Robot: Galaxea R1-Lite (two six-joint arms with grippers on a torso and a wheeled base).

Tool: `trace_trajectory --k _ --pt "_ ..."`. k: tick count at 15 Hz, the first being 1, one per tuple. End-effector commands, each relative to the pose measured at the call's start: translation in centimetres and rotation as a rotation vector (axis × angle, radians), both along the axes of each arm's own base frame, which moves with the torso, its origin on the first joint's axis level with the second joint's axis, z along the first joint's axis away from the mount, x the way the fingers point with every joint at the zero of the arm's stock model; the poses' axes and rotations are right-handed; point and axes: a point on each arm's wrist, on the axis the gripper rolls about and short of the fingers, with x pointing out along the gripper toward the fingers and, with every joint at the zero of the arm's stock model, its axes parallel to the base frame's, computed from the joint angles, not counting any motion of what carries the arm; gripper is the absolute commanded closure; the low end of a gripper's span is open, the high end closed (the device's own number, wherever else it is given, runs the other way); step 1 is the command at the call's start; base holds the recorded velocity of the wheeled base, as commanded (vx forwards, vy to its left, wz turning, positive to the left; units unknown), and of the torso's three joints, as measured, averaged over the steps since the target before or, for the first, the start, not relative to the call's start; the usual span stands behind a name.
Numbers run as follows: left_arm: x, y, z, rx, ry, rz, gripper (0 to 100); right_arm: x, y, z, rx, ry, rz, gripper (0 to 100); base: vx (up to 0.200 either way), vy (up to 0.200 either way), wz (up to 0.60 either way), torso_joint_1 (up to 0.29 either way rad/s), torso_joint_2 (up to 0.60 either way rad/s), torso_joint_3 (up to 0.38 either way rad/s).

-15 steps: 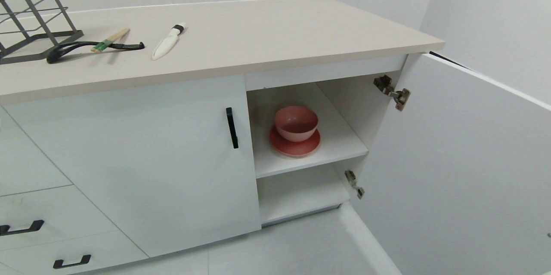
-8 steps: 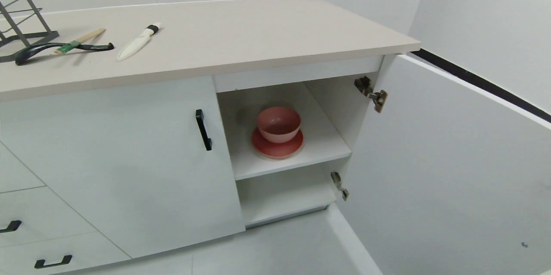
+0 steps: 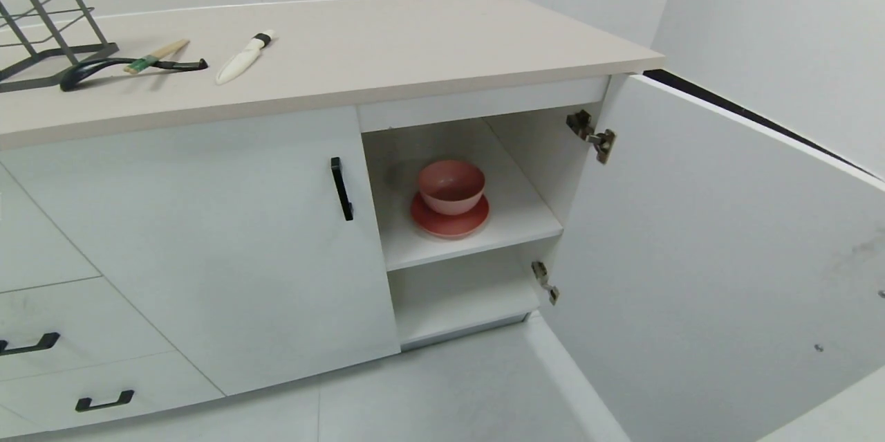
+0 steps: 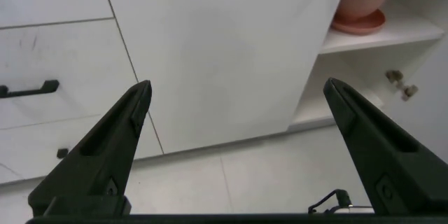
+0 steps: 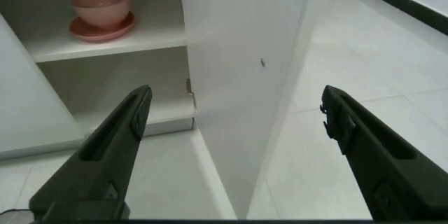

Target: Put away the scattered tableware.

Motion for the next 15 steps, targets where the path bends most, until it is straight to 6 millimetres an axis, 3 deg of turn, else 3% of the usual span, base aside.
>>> trace_trajectory --k 1,5,8,15 --pt "0.01 0.00 0.00 0.000 0.002 0.002 0 0.01 0.00 0.00 0.001 0.002 0.000 0 -0.200 0.000 0.00 0.002 0.01 -0.002" --pt "0.01 0.00 0.00 0.002 0.002 -0.001 0 0.01 0.00 0.00 0.003 0.002 -0.002 0 -0.200 0.000 0.00 0.004 0.00 0.001" --pt "0.01 0.00 -0.02 0.003 0.003 -0.001 0 0.01 0.00 0.00 0.009 0.002 0.000 0 -0.200 -0.200 0.00 0.006 0.00 0.002" --pt "0.01 -0.01 -0.02 0.005 0.003 -0.002 0 0.01 0.00 -0.04 0.009 0.007 0.000 0 0.000 -0.200 0.00 -0.002 0.00 0.002"
